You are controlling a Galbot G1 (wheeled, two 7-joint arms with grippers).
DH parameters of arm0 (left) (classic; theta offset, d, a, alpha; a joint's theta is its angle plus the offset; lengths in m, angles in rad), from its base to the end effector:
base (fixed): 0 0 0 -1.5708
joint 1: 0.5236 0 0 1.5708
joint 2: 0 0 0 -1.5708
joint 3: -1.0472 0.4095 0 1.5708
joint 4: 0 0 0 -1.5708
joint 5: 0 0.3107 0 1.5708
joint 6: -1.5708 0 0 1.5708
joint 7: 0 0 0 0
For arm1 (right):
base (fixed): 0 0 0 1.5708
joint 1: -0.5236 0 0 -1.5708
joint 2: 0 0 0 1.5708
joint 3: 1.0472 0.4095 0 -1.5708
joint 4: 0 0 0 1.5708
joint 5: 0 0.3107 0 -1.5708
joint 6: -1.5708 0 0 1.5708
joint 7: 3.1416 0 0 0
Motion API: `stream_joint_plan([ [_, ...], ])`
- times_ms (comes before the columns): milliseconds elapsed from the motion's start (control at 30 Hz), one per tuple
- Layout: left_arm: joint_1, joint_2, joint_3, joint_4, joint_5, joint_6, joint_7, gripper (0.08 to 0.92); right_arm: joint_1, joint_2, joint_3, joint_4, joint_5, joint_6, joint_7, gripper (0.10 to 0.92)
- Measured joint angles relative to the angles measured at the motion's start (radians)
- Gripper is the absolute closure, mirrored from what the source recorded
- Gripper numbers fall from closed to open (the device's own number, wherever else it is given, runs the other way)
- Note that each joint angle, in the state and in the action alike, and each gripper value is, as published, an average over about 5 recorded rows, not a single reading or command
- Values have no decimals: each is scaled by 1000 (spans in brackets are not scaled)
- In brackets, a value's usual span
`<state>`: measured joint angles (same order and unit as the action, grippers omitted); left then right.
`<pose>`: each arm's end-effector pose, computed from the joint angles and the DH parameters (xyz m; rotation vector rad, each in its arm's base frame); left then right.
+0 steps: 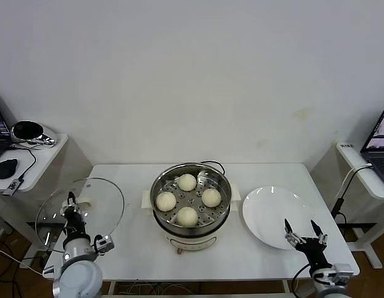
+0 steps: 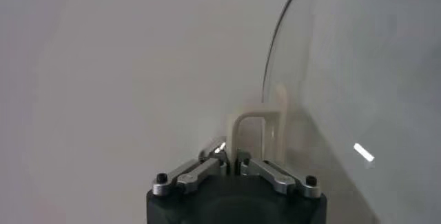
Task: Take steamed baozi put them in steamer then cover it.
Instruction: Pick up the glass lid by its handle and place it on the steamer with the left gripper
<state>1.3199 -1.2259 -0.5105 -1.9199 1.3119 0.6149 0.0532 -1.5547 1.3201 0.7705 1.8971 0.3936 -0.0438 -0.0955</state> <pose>0.2039 0.0989 -0.3547 0.5118 -1.9232 -1.9889 0.1122 -0.1466 -0.3855 -0.0792 -2.9775 -0.1129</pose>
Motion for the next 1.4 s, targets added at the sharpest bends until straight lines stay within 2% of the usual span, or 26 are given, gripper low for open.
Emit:
stream_joint_plan([
  [267,-78,-54,90,-56,102,81,104,863,0,29,-11,1,-38,-4,5,203],
  [667,-233,-183,269,-24,251,122,202,863,17,66,-5,-24,-72,-5,13,203],
  [1033,-367,-297,432,58,311,122,239,863,30,91,-17,-46,-93,-3,16,203],
  [1400,-402,-347,560,123,324,121,243,863,39,105,-18,-61,-104,-1,18,203],
])
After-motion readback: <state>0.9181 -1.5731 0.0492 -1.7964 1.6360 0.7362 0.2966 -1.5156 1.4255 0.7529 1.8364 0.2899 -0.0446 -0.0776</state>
